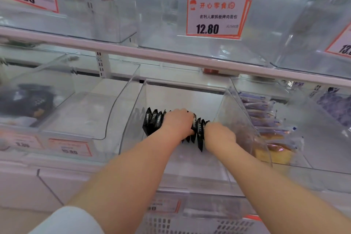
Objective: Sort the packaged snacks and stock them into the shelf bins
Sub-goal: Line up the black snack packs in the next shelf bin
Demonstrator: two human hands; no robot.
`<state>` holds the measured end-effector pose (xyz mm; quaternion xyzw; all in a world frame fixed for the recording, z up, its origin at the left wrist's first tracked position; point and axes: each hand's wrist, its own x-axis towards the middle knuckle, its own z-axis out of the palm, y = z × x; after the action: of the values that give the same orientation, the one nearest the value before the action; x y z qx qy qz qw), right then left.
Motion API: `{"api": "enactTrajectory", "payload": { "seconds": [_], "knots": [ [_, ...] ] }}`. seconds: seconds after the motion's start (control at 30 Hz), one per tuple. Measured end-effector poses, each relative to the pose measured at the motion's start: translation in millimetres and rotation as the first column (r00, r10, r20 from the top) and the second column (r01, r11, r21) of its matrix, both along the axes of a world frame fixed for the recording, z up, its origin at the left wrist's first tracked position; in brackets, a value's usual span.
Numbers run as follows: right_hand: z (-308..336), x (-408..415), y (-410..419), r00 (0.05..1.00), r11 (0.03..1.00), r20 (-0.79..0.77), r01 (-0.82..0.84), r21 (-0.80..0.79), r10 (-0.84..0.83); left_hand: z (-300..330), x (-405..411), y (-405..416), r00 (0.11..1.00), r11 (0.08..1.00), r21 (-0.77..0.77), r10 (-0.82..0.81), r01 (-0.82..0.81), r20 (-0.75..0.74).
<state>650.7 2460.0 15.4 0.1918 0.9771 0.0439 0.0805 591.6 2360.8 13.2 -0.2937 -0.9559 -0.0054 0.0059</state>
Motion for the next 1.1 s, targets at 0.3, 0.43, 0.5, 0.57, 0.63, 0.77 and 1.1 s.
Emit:
{"api": "enactTrajectory", "payload": {
  "seconds": [0.3, 0.43, 0.5, 0.57, 0.63, 0.77, 1.1],
  "knots": [
    [4.2, -12.6, 4.4, 0.988, 0.988, -0.048, -0.144, 0.05, 0.146, -3.3, -1.9, -4.9, 0.998, 1.0, -0.014, -0.009, 0.01, 0.055],
    [-0.2, -8.9, -2.9, 0.984, 0.981, 0.01, -0.178, -0.078, 0.179, 3.2, 0.4, -9.9, 0.998, 0.998, -0.056, -0.015, 0.019, 0.062],
    [-3.8, -6.1, -3.5, 0.979, 0.981, 0.056, -0.193, -0.029, 0.195, 5.4, 3.7, -11.1, 0.997, 0.996, -0.088, -0.015, 0.021, 0.069],
    [-5.1, -5.7, -2.7, 0.977, 0.976, 0.046, -0.213, 0.048, 0.21, 7.1, 10.2, -12.8, 0.996, 0.988, -0.15, -0.024, 0.036, 0.082],
    [-2.7, -10.4, -0.9, 0.97, 0.962, -0.028, -0.237, 0.137, 0.243, 9.1, 16.8, -16.3, 0.995, 0.977, -0.204, -0.043, 0.061, 0.095],
    [3.3, -21.4, 5.2, 0.97, 0.964, -0.082, -0.215, 0.156, 0.23, 14.6, 21.7, -28.2, 0.992, 0.956, -0.275, -0.073, 0.099, 0.102],
    [54.9, 40.7, -3.5, 0.93, 0.933, -0.102, -0.358, -0.036, 0.353, 47.4, 47.6, -49.3, 0.971, 0.939, -0.251, -0.241, 0.234, 0.005]
  ]
}}
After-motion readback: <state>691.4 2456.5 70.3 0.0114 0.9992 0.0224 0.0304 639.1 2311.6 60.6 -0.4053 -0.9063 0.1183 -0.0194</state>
